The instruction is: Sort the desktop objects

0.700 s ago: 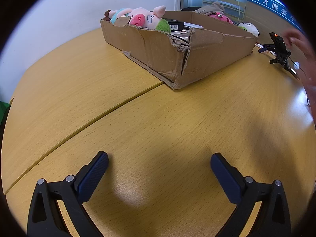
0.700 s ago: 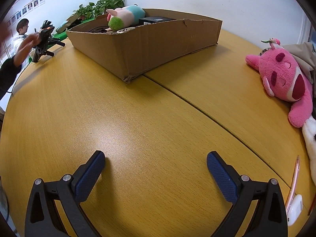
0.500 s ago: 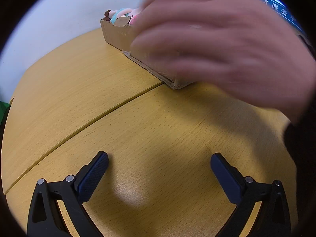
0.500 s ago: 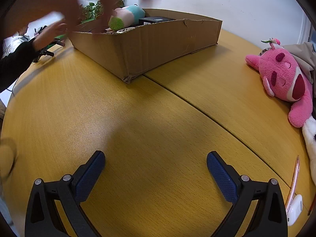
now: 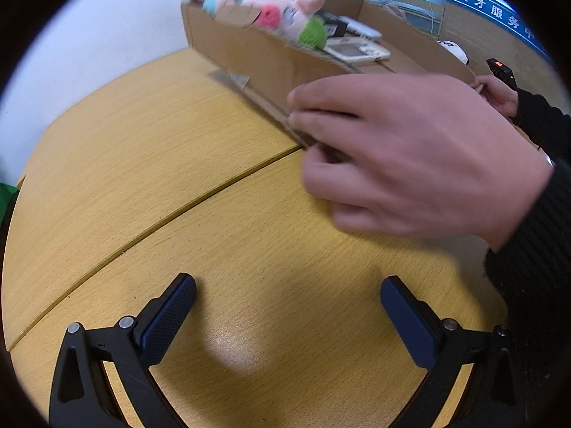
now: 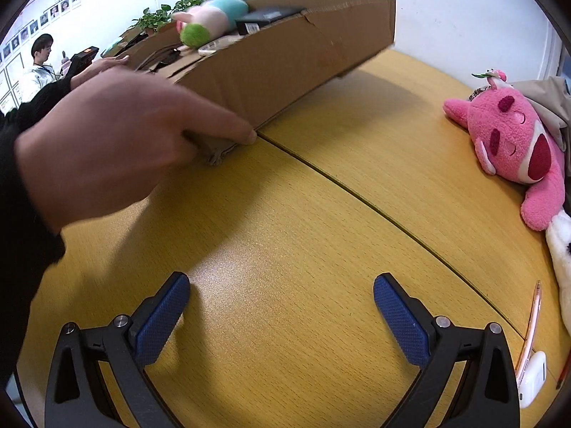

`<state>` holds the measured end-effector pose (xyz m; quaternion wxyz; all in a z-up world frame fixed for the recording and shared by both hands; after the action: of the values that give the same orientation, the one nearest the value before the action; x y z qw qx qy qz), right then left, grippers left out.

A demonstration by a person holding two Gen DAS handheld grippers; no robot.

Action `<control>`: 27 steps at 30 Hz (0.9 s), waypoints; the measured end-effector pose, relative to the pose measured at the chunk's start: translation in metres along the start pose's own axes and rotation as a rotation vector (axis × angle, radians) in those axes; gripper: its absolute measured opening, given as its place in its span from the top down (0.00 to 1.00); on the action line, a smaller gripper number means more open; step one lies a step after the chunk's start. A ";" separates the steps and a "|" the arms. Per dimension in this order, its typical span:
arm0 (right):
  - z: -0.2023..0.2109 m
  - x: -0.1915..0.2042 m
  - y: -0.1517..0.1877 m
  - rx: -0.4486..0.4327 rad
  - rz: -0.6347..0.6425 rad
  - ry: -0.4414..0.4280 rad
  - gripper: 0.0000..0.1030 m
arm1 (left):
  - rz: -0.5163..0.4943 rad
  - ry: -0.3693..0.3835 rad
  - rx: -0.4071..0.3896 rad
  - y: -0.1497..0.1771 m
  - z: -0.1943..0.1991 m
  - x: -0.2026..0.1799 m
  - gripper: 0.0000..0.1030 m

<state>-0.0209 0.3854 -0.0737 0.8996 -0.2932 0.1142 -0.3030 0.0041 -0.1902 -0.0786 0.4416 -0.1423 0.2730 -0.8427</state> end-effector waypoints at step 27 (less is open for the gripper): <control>-0.005 0.004 -0.001 -0.001 0.001 0.000 0.00 | -0.001 -0.001 -0.001 0.000 0.002 0.000 0.00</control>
<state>-0.0200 0.3803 -0.0776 0.8997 -0.2934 0.1144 -0.3023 0.0050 -0.1907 -0.0770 0.4413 -0.1431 0.2732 -0.8427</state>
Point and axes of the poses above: each gripper's, at about its wrist camera, not at the fingertips, and z roughly against the way its jaws point, x to its left, y to its underside, the point moved 4 cm from there along -z, roughly the way its jaws point
